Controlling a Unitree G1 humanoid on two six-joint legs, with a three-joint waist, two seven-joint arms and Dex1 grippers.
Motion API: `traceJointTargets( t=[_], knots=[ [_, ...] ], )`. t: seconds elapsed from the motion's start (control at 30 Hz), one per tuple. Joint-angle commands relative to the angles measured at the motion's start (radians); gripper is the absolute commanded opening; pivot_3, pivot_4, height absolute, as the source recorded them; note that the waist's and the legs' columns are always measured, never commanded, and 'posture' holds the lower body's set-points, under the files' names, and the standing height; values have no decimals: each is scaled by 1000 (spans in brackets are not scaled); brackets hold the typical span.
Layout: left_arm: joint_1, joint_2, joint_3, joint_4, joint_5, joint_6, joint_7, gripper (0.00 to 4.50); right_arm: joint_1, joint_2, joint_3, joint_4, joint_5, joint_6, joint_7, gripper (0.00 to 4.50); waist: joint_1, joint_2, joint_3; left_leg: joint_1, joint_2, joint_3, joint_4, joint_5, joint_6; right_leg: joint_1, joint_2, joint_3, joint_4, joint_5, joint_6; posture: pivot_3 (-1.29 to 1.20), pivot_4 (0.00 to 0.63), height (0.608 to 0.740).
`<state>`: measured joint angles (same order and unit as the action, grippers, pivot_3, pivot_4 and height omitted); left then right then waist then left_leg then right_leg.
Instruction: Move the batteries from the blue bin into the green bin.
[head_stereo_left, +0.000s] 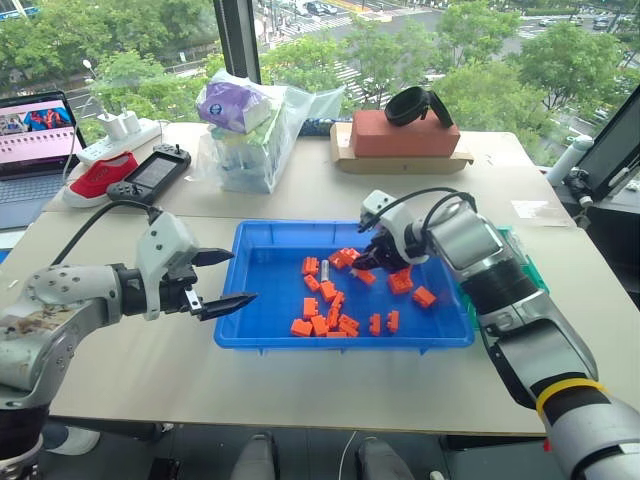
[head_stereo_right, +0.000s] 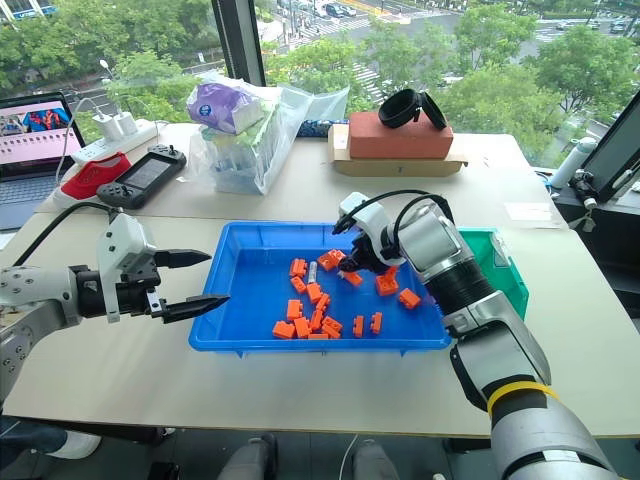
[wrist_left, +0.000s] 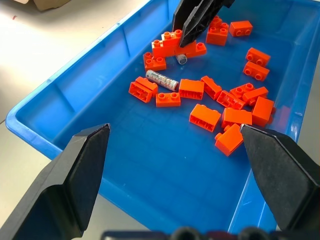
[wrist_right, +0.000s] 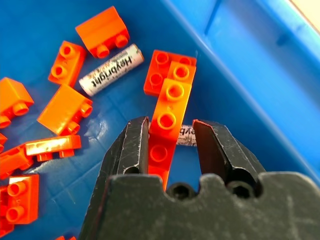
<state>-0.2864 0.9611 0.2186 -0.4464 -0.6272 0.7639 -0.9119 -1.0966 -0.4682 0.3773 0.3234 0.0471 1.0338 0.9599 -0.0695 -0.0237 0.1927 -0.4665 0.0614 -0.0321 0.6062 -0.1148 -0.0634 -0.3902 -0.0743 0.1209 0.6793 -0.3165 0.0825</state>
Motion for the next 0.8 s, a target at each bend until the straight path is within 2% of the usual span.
traceJointTargets(
  t=[0.03, 0.07, 0.2, 0.5, 0.63, 0.8],
  knots=[
    [-20, 1, -2, 4, 10, -34, -6, 4500, -8, -17, -27, -52, 22, 20, 0, 1731, 0, 0, 0, 0, 0, 0, 0, 0, 0, 0, 0, 0, 0, 0, 0, 0, 150, 739],
    [-24, 0, -5, 7, 10, -35, -7, 4500, -4, -16, -29, -55, 26, 25, -4, 1731, 0, 0, 0, 0, 0, 0, 0, 0, 0, 0, 0, 0, 0, 0, 0, 0, 150, 739],
    [-31, -1, -16, 12, 9, -39, -12, 4500, 13, -14, -30, -72, 45, 44, -5, 799, 0, 0, 0, 0, 0, 0, 0, 0, 0, 0, 0, 0, 0, 0, 0, 0, 150, 739],
    [-40, -5, -29, 23, 9, -48, -14, 4500, -10, -68, -73, -77, 69, 44, -16, 799, 2, 0, 0, 0, 0, 0, 0, 0, 0, 0, 0, 0, 0, 0, 0, 0, 150, 739],
    [-42, -5, -31, 26, 9, -49, -15, 4500, -28, -180, -140, -155, 141, 23, 88, 799, 3, 0, 0, -1, 0, 0, 0, 0, 0, 0, 0, 0, -1, 0, 0, 0, 150, 739],
    [-44, -6, -34, 27, 11, -49, -19, 4500, 63, -389, -160, -299, 190, -112, 260, 799, 5, 0, 0, -1, 0, 0, -1, 0, 0, 0, 0, 0, -2, 0, 0, 0, 150, 739]
  ],
)
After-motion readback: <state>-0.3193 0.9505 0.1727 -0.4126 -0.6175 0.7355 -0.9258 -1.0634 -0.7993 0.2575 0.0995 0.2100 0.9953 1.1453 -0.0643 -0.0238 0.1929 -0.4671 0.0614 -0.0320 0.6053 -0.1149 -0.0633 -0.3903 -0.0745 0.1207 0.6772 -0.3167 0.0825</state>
